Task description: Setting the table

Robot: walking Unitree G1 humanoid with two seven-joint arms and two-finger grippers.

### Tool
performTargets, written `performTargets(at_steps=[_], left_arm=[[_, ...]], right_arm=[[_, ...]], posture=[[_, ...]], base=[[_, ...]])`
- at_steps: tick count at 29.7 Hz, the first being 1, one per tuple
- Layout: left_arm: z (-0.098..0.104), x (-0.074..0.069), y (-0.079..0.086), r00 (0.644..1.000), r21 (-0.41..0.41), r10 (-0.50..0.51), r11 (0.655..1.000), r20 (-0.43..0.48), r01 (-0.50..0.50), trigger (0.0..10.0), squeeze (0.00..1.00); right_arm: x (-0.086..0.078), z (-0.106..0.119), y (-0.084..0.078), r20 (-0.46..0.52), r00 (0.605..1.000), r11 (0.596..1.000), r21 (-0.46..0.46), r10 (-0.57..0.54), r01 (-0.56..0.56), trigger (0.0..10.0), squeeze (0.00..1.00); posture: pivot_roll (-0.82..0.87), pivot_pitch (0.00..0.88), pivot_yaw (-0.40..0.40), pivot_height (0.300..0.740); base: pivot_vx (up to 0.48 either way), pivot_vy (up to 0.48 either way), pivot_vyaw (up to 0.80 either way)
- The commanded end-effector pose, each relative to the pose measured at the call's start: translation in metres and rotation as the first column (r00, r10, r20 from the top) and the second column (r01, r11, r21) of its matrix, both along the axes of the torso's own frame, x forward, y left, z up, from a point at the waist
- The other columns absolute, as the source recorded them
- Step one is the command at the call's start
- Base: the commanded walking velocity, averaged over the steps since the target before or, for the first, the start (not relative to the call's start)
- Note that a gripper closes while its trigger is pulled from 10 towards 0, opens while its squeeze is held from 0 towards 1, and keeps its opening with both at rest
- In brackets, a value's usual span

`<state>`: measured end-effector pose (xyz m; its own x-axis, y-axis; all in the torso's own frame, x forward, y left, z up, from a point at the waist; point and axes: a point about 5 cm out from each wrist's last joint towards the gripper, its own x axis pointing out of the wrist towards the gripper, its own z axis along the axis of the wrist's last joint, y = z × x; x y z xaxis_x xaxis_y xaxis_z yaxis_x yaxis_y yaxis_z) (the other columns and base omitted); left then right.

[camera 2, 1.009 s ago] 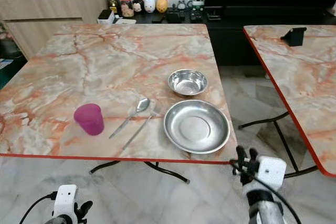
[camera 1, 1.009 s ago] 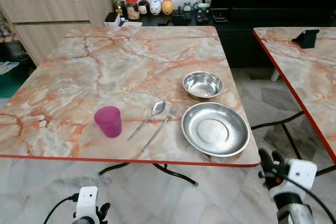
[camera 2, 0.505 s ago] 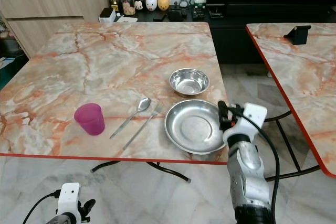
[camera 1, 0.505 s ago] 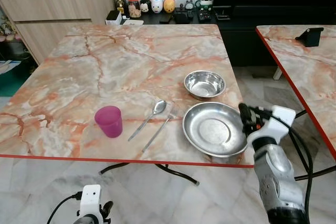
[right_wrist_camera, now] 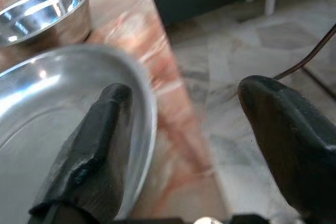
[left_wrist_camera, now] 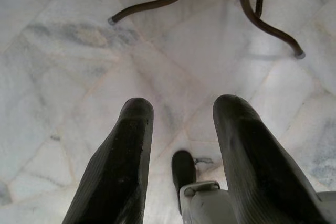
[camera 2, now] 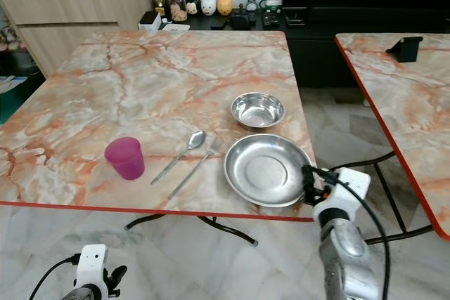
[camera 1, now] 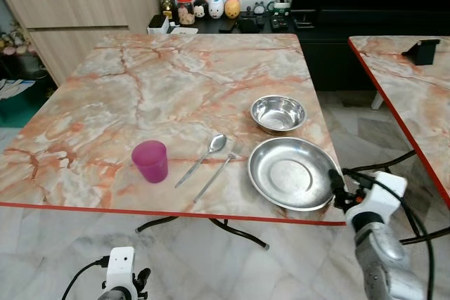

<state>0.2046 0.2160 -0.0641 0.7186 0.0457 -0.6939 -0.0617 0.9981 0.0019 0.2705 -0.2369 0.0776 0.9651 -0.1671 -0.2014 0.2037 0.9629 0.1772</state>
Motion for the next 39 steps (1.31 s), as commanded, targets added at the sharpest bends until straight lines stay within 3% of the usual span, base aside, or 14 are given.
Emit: performTargets(at_steps=[1, 4, 5, 6, 7, 16, 30, 33, 37, 39], left_arm=[[0.0, 0.0, 0.0, 1.0, 0.008, -0.007, 1.0, -0.005, 0.007, 10.0, 0.0], [0.001, 0.002, -0.001, 1.0, 0.01, -0.008, 1.0, 0.002, 0.008, 10.0, 0.0], [0.001, 0.002, -0.001, 1.0, 0.013, -0.007, 1.0, 0.006, 0.007, 10.0, 0.0], [0.002, 0.003, -0.001, 1.0, 0.016, -0.004, 1.0, 0.01, 0.004, 10.0, 0.0], [0.002, 0.003, -0.001, 1.0, 0.016, -0.003, 1.0, 0.011, 0.003, 10.0, 0.0], [0.001, 0.0, 0.003, 1.0, 0.024, -0.003, 1.0, -0.001, 0.003, 10.0, 0.0], [0.0, 0.0, 0.001, 1.0, 0.024, -0.003, 1.0, 0.003, 0.003, 10.0, 0.0], [0.0, 0.0, 0.001, 1.0, 0.024, -0.005, 1.0, 0.003, 0.005, 10.0, 0.0], [0.0, 0.0, 0.001, 1.0, 0.024, -0.01, 1.0, 0.006, 0.01, 10.0, 0.0], [0.001, 0.0, 0.001, 1.0, 0.025, -0.011, 1.0, 0.007, 0.01, 10.0, 0.0]], right_arm=[[-0.001, 0.003, -0.002, 0.007, 1.0, 1.0, 0.003, -0.005, 0.005, 10.0, 1.0], [0.003, 0.004, -0.002, 0.011, 1.0, 1.0, 0.016, -0.008, 0.008, 10.0, 1.0], [0.005, 0.005, 0.001, 0.016, 1.0, 1.0, 0.025, 0.003, -0.003, 10.0, 0.81], [0.009, 0.007, 0.006, 0.027, 0.999, 0.999, 0.037, 0.026, -0.027, 10.0, 0.07], [0.011, 0.008, 0.008, 0.03, 0.999, 0.999, 0.038, 0.034, -0.035, 10.0, 0.0], [0.03, 0.013, 0.026, 0.045, 0.995, 0.994, 0.065, 0.088, -0.091, 10.0, 0.0], [0.038, 0.011, 0.026, 0.027, 0.998, 0.995, 0.085, 0.05, -0.052, 10.0, 0.0], [0.036, 0.008, 0.026, 0.011, 0.999, 0.995, 0.09, 0.044, -0.044, 10.0, 0.0], [0.033, -0.01, 0.028, -0.112, 0.992, 0.998, 0.048, 0.053, -0.047, 10.0, 0.0], [0.032, -0.013, 0.028, -0.112, 0.993, 0.997, 0.065, 0.046, -0.039, 10.0, 0.0]], posture=[[-0.12, 0.0, 0.04, 0.74], [-0.12, 0.0, 0.04, 0.74], [-0.12, 0.0, 0.039, 0.74], [-0.12, 0.0, 0.038, 0.74], [-0.12, 0.0, 0.038, 0.74], [-0.1, 0.0, 0.035, 0.74], [-0.1, 0.0, 0.035, 0.74], [-0.1, 0.0, 0.035, 0.74], [-0.1, 0.0, 0.035, 0.74], [-0.09, 0.0, 0.034, 0.74]], base=[[0.0, 0.0, 0.0], [0.0, 0.0, 0.0], [0.0, 0.0, 0.0], [0.0, 0.0, 0.0], [0.0, 0.0, 0.0], [0.0, 0.0, 0.0], [0.0, 0.0, 0.0], [0.0, 0.0, 0.0], [0.0, 0.0, 0.0], [0.0, 0.0, 0.0]])
